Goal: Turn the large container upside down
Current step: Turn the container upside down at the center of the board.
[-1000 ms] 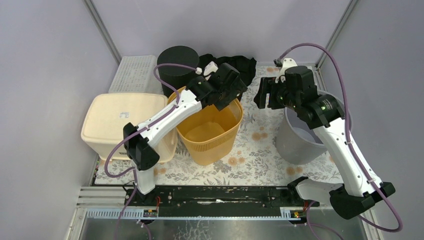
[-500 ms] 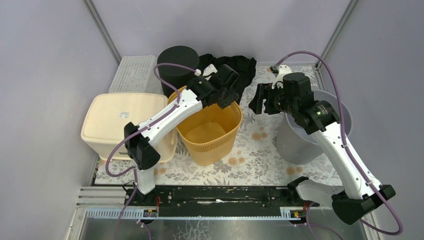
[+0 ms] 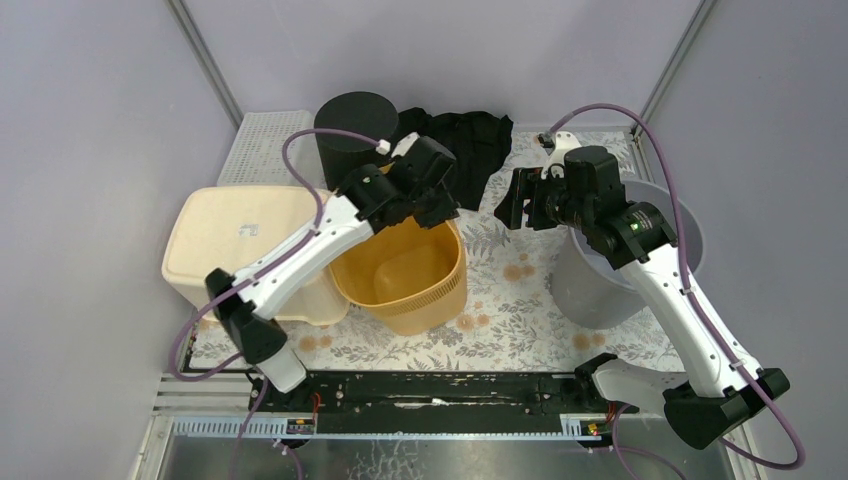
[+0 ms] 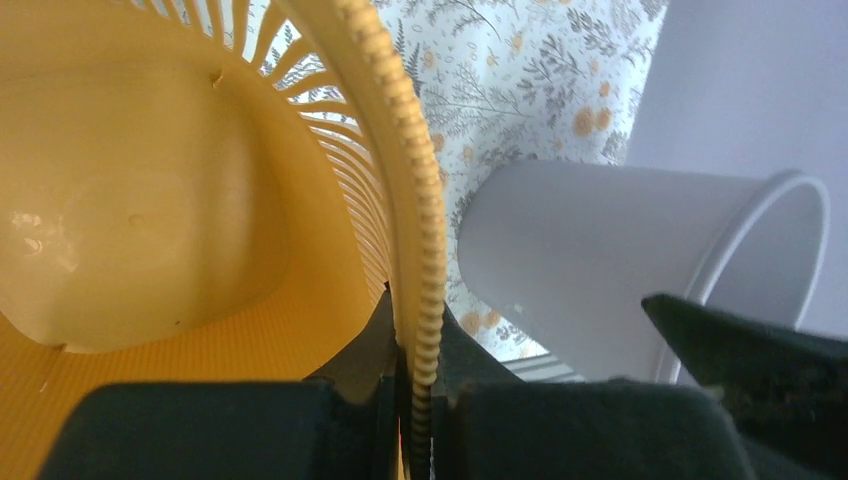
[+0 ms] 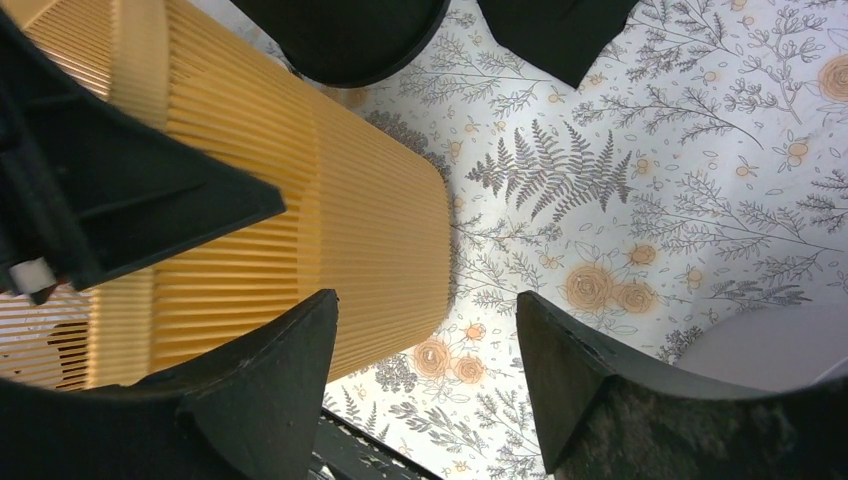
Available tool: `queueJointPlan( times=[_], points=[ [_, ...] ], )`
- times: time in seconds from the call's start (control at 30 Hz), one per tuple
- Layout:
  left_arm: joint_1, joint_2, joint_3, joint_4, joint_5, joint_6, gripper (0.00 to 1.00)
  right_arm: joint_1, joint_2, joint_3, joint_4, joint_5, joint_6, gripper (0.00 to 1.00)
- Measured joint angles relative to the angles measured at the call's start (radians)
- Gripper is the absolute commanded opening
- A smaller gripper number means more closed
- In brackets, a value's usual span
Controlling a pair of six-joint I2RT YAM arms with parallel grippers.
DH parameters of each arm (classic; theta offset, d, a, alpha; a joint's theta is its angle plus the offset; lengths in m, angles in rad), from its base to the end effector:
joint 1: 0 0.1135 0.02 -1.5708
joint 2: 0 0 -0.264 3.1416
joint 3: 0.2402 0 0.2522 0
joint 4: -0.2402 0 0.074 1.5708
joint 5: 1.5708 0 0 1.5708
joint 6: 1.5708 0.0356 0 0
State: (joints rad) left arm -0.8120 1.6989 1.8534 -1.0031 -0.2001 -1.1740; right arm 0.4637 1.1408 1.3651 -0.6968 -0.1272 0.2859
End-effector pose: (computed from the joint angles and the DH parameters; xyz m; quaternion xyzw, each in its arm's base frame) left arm 0.2518 -0.2553 0.3906 -0.2023 0.9093 -0.2434 0.2703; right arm 0.2062 0.1081 0.4167 -0.1086 0.8449 0.2411 0.4649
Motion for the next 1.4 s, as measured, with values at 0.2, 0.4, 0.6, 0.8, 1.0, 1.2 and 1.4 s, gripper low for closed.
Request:
queueJointPlan(
  times=[0.2, 0.4, 0.6, 0.8, 1.0, 1.2, 1.4],
  points=[
    [-0.001, -0.119, -0.117, 0.08, 0.071, 0.057, 0.0, 0.0, 0.0, 0.001, -0.001, -0.008, 0.005, 0.71],
    [0.0, -0.158, -0.177, 0.266, 0.109, 0.084, 0.0, 0.0, 0.0, 0.029, -0.016, -0.016, 0.011, 0.7],
    [0.018, -0.155, -0.246, 0.587, 0.107, 0.077, 0.0, 0.0, 0.0, 0.069, -0.033, -0.013, 0.011, 0.69],
    [0.035, -0.124, -0.407, 0.802, 0.113, 0.036, 0.0, 0.0, -0.001, 0.074, -0.055, -0.01, 0.011, 0.69],
    [0.051, -0.119, -0.556, 0.998, 0.116, -0.025, 0.05, 0.0, -0.002, 0.074, -0.084, 0.011, 0.01, 0.69],
    [0.054, -0.119, -0.586, 1.039, 0.115, -0.055, 0.45, 0.0, -0.002, 0.074, -0.087, 0.012, 0.007, 0.69],
    [0.056, -0.119, -0.654, 1.039, 0.115, -0.097, 0.41, 0.0, 0.007, 0.074, -0.089, 0.011, 0.006, 0.67]
  ],
)
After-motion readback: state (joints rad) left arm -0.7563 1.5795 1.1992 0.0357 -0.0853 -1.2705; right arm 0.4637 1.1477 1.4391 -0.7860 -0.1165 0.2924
